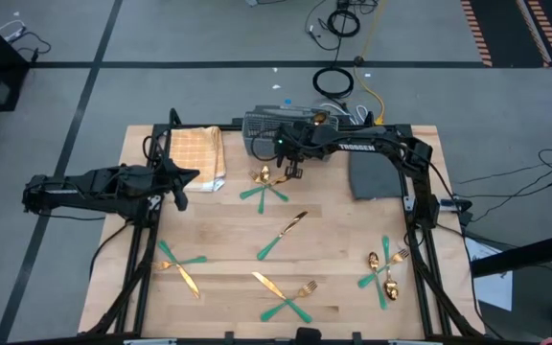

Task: Sort silverware
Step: Adjust the dish rack, then put the spoon into the middle right section of the dish rack

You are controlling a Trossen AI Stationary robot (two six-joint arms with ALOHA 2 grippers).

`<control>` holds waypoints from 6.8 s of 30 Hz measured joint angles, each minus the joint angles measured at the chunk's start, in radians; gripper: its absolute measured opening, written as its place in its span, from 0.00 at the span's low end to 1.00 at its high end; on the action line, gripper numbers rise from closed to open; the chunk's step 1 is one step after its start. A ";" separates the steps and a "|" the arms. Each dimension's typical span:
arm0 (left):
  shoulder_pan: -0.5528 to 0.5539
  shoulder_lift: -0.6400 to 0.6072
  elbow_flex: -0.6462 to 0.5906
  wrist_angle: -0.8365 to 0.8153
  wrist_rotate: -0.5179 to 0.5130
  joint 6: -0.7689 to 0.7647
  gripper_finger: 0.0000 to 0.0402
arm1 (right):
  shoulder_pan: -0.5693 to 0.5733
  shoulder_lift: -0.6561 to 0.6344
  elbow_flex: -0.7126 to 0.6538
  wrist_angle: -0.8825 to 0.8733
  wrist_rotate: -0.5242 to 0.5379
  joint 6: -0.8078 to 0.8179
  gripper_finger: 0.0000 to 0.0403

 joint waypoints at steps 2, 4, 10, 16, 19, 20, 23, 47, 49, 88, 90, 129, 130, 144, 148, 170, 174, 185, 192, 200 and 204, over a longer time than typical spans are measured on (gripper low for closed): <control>0.000 0.000 0.000 0.000 0.000 0.000 0.05 | -0.002 0.000 0.000 0.005 0.000 0.000 0.00; 0.000 0.000 0.000 0.000 0.000 0.000 0.05 | -0.004 0.000 0.000 0.005 0.003 -0.002 0.00; 0.000 0.000 0.000 0.000 -0.001 -0.001 0.05 | -0.018 0.000 0.000 -0.021 0.006 -0.012 0.00; 0.000 0.000 0.000 0.000 -0.001 -0.001 0.05 | -0.027 0.000 0.000 -0.044 0.029 -0.025 0.00; 0.000 0.000 0.000 0.000 -0.001 -0.001 0.05 | -0.029 0.000 0.000 -0.044 0.031 -0.047 0.00; 0.000 0.000 0.000 0.000 -0.001 -0.001 0.05 | -0.029 0.000 0.000 -0.044 0.031 -0.057 0.00; 0.000 0.000 0.000 0.000 -0.001 -0.001 0.05 | -0.029 0.000 0.000 -0.044 0.032 -0.074 0.00; 0.000 0.000 0.000 0.000 -0.002 0.000 0.05 | 0.170 0.000 0.091 -0.144 0.027 -0.079 0.03; 0.000 0.000 0.000 0.000 -0.002 0.000 0.05 | 0.189 0.000 0.120 -0.142 -0.103 0.021 0.07; 0.000 0.000 0.000 -0.002 -0.001 0.007 0.05 | 0.288 0.113 0.138 -0.066 -0.292 0.319 0.45; 0.000 0.000 0.000 -0.001 -0.001 0.006 0.05 | 0.339 0.083 0.139 -0.148 -0.292 0.299 0.45; 0.000 0.000 0.000 -0.026 0.007 0.053 0.05 | 1.139 -0.513 -0.537 -0.482 -0.310 2.366 0.50; 0.000 0.000 0.000 -0.026 0.007 0.054 0.05 | 1.141 -0.502 -0.556 -0.461 -0.320 2.371 0.51; 0.000 0.000 0.000 -0.019 0.006 0.051 0.05 | 1.133 -0.470 -0.682 -0.300 -0.310 2.357 0.56; 0.000 0.000 0.000 -0.018 -0.004 0.052 0.05 | 1.133 -0.470 -0.699 -0.258 -0.309 2.357 0.54; 0.000 0.000 0.000 -0.019 -0.023 0.053 0.05 | 1.133 -0.470 -0.747 -0.184 -0.316 2.324 0.11; 0.000 0.000 0.000 -0.019 -0.023 0.053 0.05 | 1.133 -0.470 -0.747 -0.199 -0.316 2.319 0.01; 0.000 0.000 0.000 -0.020 -0.023 0.054 0.05 | 1.133 -0.469 -0.729 -0.223 -0.293 2.328 0.00; 0.000 0.000 0.000 -0.023 -0.023 0.054 0.05 | 1.124 -0.469 -0.579 -0.425 -0.139 2.329 0.00; 0.000 0.000 0.000 -0.023 -0.023 0.054 0.05 | 1.080 -0.470 -0.382 -0.659 0.024 2.268 0.00; 0.000 0.000 0.000 -0.023 -0.023 0.054 0.05 | 1.071 -0.470 -0.384 -0.613 0.019 2.196 0.00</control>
